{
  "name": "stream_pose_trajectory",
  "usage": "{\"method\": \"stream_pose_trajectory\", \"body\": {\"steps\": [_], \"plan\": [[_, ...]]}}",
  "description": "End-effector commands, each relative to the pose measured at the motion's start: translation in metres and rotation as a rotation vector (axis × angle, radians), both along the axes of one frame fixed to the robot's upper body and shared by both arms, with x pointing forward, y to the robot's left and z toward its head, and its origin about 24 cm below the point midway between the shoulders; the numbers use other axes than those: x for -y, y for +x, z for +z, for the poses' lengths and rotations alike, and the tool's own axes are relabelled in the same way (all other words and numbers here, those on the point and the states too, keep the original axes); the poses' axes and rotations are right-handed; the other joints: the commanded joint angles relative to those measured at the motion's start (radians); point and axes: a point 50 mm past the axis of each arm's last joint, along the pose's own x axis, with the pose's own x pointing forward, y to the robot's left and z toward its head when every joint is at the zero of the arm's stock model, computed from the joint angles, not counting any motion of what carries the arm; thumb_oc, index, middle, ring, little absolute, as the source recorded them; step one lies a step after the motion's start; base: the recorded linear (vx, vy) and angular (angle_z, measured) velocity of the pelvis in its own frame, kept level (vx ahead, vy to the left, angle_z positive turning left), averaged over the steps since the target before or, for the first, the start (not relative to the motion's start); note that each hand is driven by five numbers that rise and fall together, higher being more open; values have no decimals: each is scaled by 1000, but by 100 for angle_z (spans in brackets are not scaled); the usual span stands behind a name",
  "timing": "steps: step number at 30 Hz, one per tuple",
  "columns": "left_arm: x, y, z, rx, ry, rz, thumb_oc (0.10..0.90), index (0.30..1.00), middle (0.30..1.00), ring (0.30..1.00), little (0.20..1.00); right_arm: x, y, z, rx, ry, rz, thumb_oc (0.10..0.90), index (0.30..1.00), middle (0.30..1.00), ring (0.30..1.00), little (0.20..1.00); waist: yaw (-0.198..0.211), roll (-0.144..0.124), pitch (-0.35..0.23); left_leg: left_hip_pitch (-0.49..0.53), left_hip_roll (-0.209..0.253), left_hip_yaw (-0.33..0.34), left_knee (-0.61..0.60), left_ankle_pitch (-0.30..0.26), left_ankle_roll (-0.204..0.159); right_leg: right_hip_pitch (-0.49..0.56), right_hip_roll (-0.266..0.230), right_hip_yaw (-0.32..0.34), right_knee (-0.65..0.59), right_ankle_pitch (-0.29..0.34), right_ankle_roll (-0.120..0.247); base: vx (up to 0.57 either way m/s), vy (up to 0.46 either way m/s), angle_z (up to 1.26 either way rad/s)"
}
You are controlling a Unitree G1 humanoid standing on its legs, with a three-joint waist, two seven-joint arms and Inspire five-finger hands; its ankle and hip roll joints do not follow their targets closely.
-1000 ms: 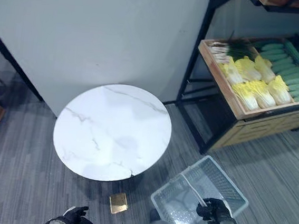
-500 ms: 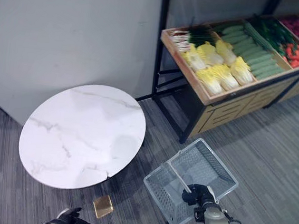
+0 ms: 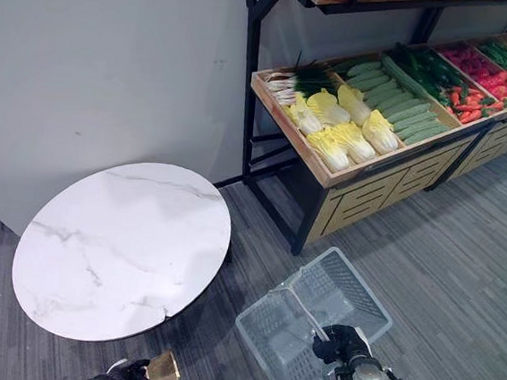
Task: Get the vegetables into the basket
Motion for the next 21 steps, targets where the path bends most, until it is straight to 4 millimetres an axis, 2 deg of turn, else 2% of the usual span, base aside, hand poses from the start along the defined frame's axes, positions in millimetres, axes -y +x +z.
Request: {"method": "stream_pose_trajectory", "body": {"steps": [1,2,3,5,6,7,8,9,10,12,14,21], "plan": [[-9,-2,1,-16,43,-60,900,1000,1000,1000,1000,-14,46,21,186,17,79,400,300,300,300,300,-23,-37,22,15,19,-33,-54,59,-106,86,-22,39,-68,4,78,-13,-170,-8],[-7,4,2,8,39,-43,900,1000,1000,1000,1000,-15,44,19,175,20,88,400,300,300,300,300,-27,-30,40,2,38,-26,-25,84,-105,78,-2,45,-65,-1,56,-25,-139,-9],[-7,5,2,8,39,-43,900,1000,1000,1000,1000,-15,44,19,175,20,88,400,300,300,300,300,-27,-30,40,0,39,-26,-24,83,-105,76,-1,45,-65,-1,55,-18,-183,-13],[-8,9,3,33,34,-15,900,1000,1000,1000,1000,-18,44,19,175,26,99,400,300,300,300,300,-24,-39,56,-44,67,-52,91,83,-119,82,8,58,-65,-11,39,20,-112,-23],[-8,9,3,33,35,-15,900,1000,1000,1000,1000,-18,44,19,175,26,99,400,300,300,300,300,-25,-38,56,-48,70,-54,97,80,-120,81,10,57,-65,-12,38,34,-88,-28],[-7,16,5,63,29,11,900,1000,1000,1000,1000,-20,42,18,175,29,102,400,300,300,300,300,-10,-46,74,-78,56,-155,129,95,-126,89,17,77,-70,-15,35,22,-4,-26],[-5,18,5,80,21,26,900,1000,1000,1000,1000,-20,40,17,169,26,109,400,300,300,300,300,2,-49,75,-92,24,-230,102,77,-112,87,13,86,-74,-14,42,41,33,-40],[-3,18,5,85,11,37,900,1000,1000,1000,1000,-20,40,17,164,24,122,400,300,300,300,300,21,-57,73,-118,-18,-333,63,45,-94,81,1,110,-77,-7,49,47,71,-47],[-3,18,5,86,16,44,900,1000,1000,1000,1000,-20,39,17,160,22,139,400,300,300,300,300,25,-60,80,-117,-29,-366,51,21,-86,77,-8,125,-66,-2,57,62,64,-66],[-5,18,5,86,14,53,900,1000,1000,1000,1000,-24,40,17,161,34,146,400,300,300,300,300,13,-66,77,-104,-26,-306,50,-2,-78,65,-23,141,-61,9,64,64,71,-50],[-6,17,5,84,16,46,900,1000,1000,1000,1000,-27,41,16,162,40,150,400,300,300,300,300,25,-74,78,-94,-51,-324,62,-33,-64,57,-33,175,-57,16,68,56,121,-34],[-15,20,8,93,45,20,900,1000,1000,1000,1000,-37,45,15,172,71,144,400,300,300,300,300,31,-96,99,-92,-88,-275,114,-92,-35,21,-82,235,-27,41,97,3,158,-32]]}}
